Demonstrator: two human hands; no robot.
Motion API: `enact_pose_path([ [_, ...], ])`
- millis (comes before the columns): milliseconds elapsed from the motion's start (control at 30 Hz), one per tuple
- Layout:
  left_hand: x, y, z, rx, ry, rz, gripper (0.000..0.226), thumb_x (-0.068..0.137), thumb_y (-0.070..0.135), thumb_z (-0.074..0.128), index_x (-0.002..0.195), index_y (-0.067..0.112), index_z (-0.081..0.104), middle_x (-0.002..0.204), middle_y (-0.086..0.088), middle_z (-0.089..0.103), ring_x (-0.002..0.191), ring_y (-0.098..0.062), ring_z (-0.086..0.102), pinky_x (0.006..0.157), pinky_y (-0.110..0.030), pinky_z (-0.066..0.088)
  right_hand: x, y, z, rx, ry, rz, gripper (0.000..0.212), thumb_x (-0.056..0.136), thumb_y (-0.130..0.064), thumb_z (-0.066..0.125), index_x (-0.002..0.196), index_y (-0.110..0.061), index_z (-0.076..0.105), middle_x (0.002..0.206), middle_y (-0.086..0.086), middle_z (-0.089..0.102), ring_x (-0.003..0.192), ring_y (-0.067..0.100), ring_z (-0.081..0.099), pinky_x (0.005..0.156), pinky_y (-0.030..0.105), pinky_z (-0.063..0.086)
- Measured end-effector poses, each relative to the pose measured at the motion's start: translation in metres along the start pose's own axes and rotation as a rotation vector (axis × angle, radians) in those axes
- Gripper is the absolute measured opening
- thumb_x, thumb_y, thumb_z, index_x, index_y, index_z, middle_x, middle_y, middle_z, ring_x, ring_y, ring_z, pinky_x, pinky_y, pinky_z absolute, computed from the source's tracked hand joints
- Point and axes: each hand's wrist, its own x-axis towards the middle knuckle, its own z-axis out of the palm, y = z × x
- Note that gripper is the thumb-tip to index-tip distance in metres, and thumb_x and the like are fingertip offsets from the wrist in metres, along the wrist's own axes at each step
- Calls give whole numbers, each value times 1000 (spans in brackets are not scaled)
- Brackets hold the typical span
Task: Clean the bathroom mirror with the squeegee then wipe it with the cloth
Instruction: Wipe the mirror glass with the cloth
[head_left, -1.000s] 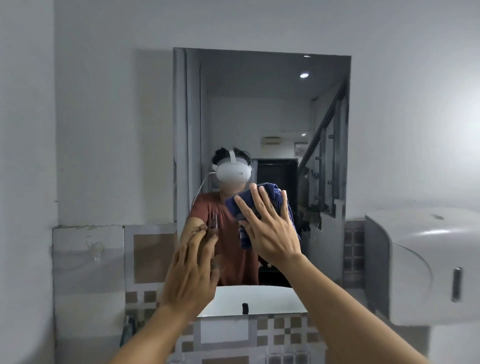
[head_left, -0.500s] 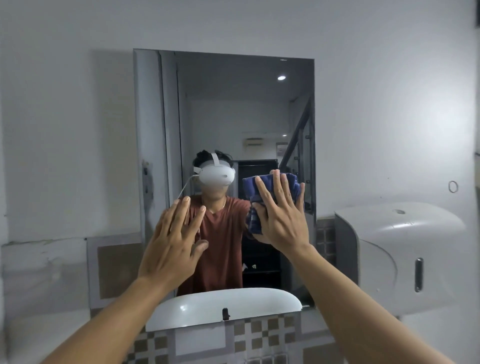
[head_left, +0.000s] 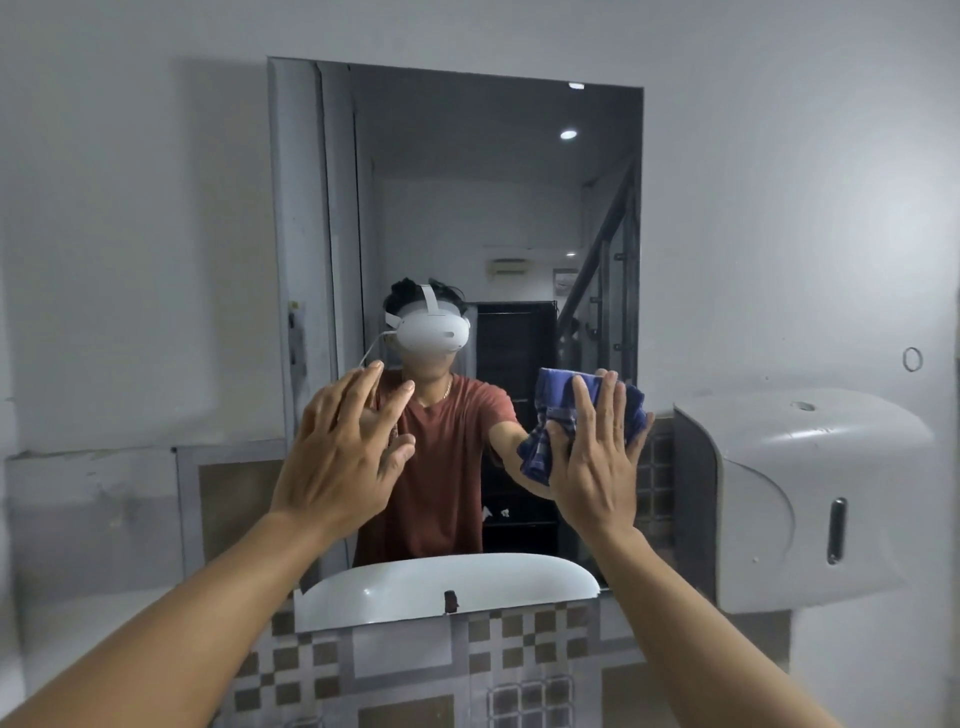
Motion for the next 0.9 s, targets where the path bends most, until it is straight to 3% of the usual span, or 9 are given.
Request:
enact_pose_path([
  [233,33,-30,-19,-32,48,-7,64,96,38,56,153,15,37,158,-24,27,146,-40,25,117,-51,30,-31,-21,12,-25,-54,-51,64,106,-54,7,161,-23,14,168,18,6,157,29,-1,123,60,-5],
  [467,41,-54,-27,41,-61,45,69,96,41,51,157,22,24,164,-19,15,151,-36,14,121,-48,22,-44,-57,29,-66,-69,-130,62,107,-52,17,158,-19,27,166,22,14,156,34,6,120,68,6],
  [600,44,-57,-32,17,-59,52,70,95,40,56,157,20,27,163,-18,19,150,-37,19,118,-51,30,-43,-83,35,-113,-118,-301,64,107,-52,12,160,-19,25,166,23,16,155,36,8,120,68,5],
  [700,46,-59,-33,12,-71,56,71,94,40,59,156,20,29,162,-18,20,150,-36,19,117,-52,32,-44,-105,45,-111,-106,-408,60,108,-48,16,160,-19,24,165,22,20,155,34,8,122,64,-4],
  [800,46,-62,-35,7,-59,78,69,95,38,60,155,20,32,162,-17,24,150,-35,22,115,-49,33,-49,-130,54,-88,-106,-515,59,105,-38,37,159,-18,23,164,23,23,154,33,9,119,67,8],
  [900,45,-67,-35,8,-46,79,67,95,35,62,154,19,36,161,-16,27,149,-35,24,112,-49,37,-53,-154,62,-65,-131,-587,60,102,-36,40,156,-15,27,163,22,27,153,31,17,119,66,12],
])
